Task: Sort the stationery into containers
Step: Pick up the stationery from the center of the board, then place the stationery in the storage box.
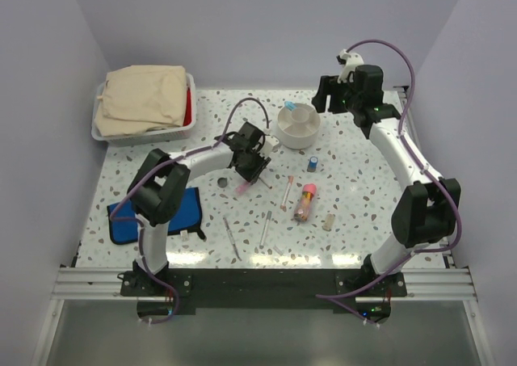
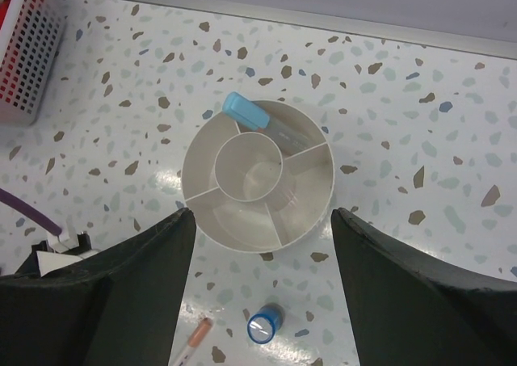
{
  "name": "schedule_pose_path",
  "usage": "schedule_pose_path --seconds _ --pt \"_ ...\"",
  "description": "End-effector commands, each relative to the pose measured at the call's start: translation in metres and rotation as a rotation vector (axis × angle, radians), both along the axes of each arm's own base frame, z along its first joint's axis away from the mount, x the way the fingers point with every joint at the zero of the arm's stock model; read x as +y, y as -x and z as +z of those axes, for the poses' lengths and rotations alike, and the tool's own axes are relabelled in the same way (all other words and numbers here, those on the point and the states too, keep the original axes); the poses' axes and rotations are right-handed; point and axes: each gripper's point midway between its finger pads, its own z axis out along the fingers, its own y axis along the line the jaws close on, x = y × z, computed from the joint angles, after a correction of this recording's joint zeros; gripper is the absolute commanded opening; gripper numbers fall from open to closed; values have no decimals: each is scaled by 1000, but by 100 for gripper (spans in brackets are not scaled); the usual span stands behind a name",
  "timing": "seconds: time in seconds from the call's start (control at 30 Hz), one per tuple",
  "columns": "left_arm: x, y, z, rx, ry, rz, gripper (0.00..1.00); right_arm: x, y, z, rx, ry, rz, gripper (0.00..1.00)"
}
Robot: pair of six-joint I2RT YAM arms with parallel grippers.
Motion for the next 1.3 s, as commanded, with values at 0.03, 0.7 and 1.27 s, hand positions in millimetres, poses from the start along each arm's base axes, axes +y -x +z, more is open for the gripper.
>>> schedule_pose_path --seconds 0.03,0.7,1.27 --pt "-8 1 20 -4 40 -75 14 -1 1 17 -53 -19 -1 72" --pt "-57 -90 317 -918 965 -386 2 -9 -16 14 -80 49 -25 70" --pt "-147 -206 288 -878 1149 -333 6 -24 -18 6 -76 135 -64 71"
